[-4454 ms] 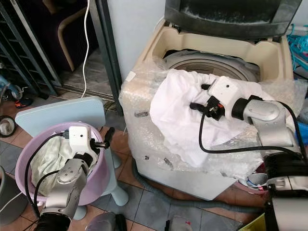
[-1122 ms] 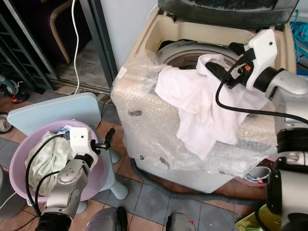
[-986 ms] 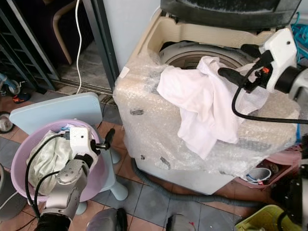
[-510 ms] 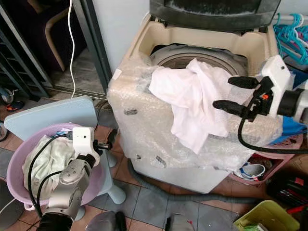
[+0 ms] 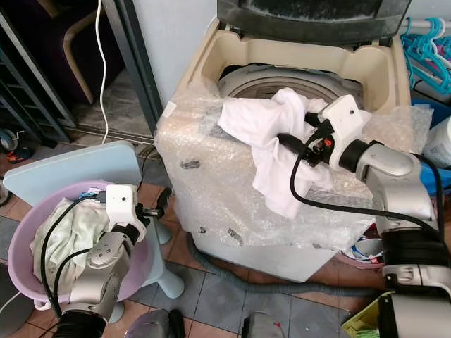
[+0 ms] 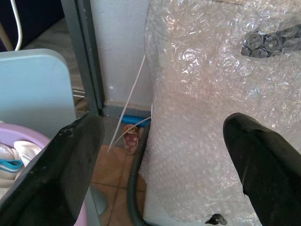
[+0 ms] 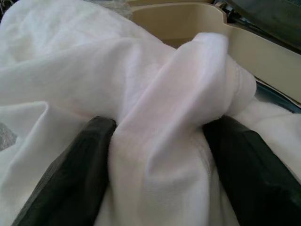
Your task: Clothes washing
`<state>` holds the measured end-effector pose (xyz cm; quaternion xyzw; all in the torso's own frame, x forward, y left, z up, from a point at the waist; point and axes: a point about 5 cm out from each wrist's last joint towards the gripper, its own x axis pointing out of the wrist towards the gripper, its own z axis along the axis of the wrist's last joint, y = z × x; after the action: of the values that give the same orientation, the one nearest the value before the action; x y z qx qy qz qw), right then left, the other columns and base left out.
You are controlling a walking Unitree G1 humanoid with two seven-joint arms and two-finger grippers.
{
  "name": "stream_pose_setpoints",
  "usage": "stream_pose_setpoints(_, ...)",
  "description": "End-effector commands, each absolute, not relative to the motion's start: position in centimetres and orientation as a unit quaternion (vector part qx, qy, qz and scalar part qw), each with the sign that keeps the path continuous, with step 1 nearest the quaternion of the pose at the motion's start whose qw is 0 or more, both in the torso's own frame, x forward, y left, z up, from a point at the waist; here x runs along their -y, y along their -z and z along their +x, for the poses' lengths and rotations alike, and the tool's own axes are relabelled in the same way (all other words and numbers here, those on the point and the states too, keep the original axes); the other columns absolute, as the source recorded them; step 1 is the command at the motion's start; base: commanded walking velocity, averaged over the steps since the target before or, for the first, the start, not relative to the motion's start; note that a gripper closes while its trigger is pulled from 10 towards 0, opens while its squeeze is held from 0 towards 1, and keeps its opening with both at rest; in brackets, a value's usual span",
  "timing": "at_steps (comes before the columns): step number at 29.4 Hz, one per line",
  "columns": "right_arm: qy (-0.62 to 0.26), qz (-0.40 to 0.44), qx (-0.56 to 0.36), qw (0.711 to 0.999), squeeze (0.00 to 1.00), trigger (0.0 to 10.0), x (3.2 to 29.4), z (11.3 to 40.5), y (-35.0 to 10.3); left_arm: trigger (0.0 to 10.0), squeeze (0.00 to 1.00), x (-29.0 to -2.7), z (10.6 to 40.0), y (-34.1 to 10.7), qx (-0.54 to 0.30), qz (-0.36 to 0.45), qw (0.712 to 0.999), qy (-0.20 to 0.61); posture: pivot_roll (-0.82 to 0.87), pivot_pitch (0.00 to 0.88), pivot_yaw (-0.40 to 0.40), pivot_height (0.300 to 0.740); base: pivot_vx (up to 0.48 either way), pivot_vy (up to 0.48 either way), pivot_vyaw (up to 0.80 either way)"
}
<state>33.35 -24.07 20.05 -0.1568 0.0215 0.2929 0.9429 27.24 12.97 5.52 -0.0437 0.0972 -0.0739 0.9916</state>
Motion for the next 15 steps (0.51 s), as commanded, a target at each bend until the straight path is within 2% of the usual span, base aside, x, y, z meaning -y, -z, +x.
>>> stream_pose_setpoints(1, -0.268, -0.154, -0.019, 0.951, 0.00, 0.0, 24.8, 33.6, -20.4, 10.0, 0.00, -13.3, 27.1, -5.4, -0.100, -0.040, 0.992, 0.068, -0.11, 0.079, 0.060, 0.740, 0.000, 0.000, 0.00)
stream_pose_setpoints(9, -0.178, -0.143, -0.003, 0.974, 0.00, 0.0, 25.7, 36.0, -22.2, 10.0, 0.00, -13.1, 27.3, -5.4, -0.100, -0.040, 0.992, 0.070, -0.11, 0.076, 0.059, 0.740, 0.000, 0.000, 0.00)
stream_pose_setpoints(10, -0.149, -0.133, 0.009, 0.980, 0.00, 0.0, 25.7, 37.2, -23.4, 10.0, 0.00, -13.0, 27.3, -5.4, -0.100, -0.040, 0.992, 0.071, -0.11, 0.074, 0.056, 0.740, 0.000, 0.000, 0.00)
stream_pose_setpoints(15, -0.093, -0.110, 0.062, 0.988, 0.00, 0.0, 24.9, 39.4, -26.9, 10.0, 0.00, -12.8, 27.4, -5.4, -0.099, -0.042, 0.992, 0.069, -0.10, 0.068, 0.044, 0.740, 0.000, 0.000, 0.00)
